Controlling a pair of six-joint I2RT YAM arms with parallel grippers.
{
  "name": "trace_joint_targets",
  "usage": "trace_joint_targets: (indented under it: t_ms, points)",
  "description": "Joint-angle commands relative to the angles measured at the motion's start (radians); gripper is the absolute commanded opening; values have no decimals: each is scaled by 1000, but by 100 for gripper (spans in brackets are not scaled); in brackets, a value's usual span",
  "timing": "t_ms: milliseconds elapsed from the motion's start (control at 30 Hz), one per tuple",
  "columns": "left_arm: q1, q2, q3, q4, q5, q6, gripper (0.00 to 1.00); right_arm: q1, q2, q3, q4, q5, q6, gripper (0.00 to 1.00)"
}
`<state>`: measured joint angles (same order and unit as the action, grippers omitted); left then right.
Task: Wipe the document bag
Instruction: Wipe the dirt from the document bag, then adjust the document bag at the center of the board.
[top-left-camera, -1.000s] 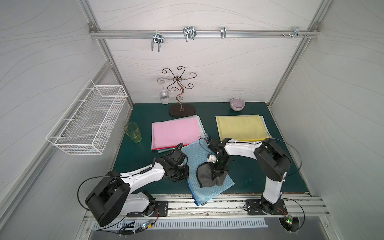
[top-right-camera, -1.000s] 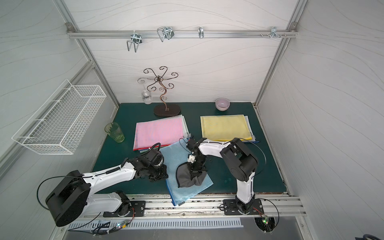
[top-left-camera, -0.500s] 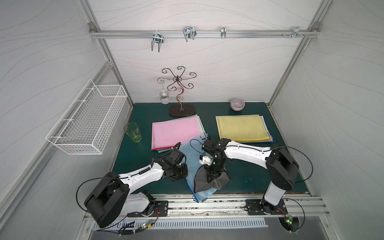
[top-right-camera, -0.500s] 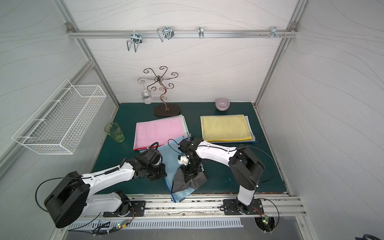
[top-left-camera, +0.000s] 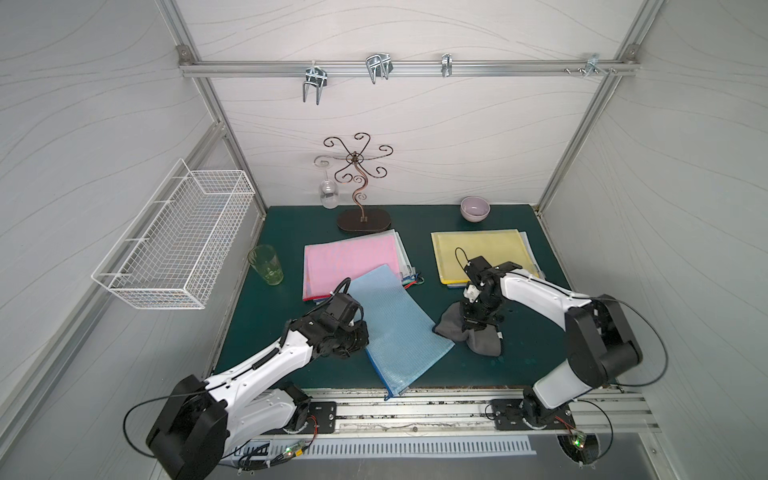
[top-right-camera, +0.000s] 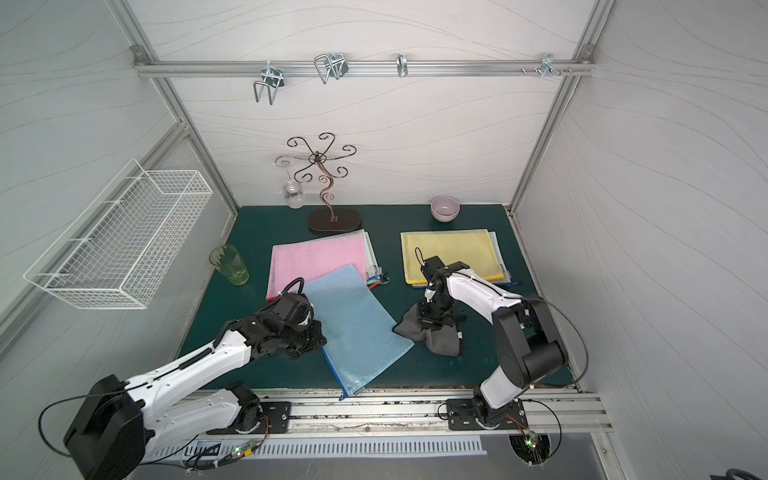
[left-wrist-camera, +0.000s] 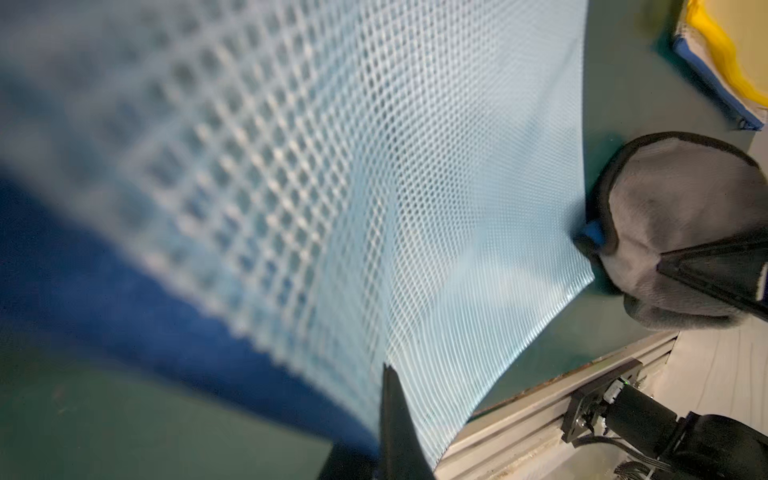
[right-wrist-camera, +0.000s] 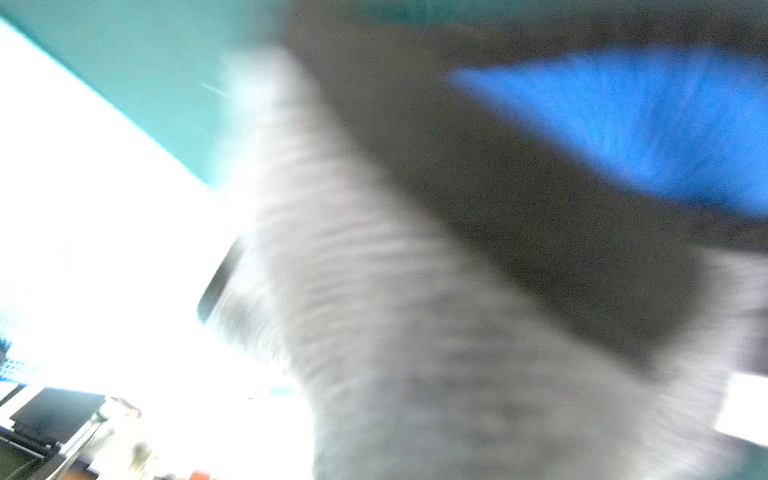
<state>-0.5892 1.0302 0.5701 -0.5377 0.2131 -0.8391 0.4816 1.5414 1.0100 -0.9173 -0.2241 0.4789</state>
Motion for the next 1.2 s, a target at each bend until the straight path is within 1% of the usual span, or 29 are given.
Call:
trace_joint_targets:
  t_ms: [0,100,200,333,433,533,633,700,800,933,1000,1100,1167]
  points:
    - [13,-91,146,-232,-139,60,0,17,-56,52,-74,53,14,0]
    - [15,-143,283,-427,-270,107,0,17,-69,65,-63,-10,36,0]
    - [17,-149,445,-614,-407,167,0,26,-68,58,-38,-65,63,0]
    - [17,-112,651,-783,-589,246,0,71,-43,58,-33,-46,60,0]
    - [12,-52,772,-870,-695,305,0,77,-29,45,-16,-58,58,0]
    - [-48,19,845,-905,-791,379,0,75,-32,25,3,-64,65,0]
    - [-174,122,844,-901,-859,431,0,61,-39,10,16,-67,73,0]
    - [-293,209,823,-854,-870,452,0,42,-52,1,18,-69,79,0]
    - [-470,356,803,-770,-847,464,0,8,-83,-10,15,-54,84,0]
    - [-623,531,778,-608,-733,491,0,-32,-114,-7,-5,-30,77,0]
    - [-665,583,753,-512,-661,510,0,-41,-126,-2,-14,-18,70,0]
    - [-675,615,697,-393,-534,526,0,-49,-135,0,-26,-1,70,0]
    - [-686,616,652,-305,-475,553,0,-51,-149,-9,-26,20,80,0]
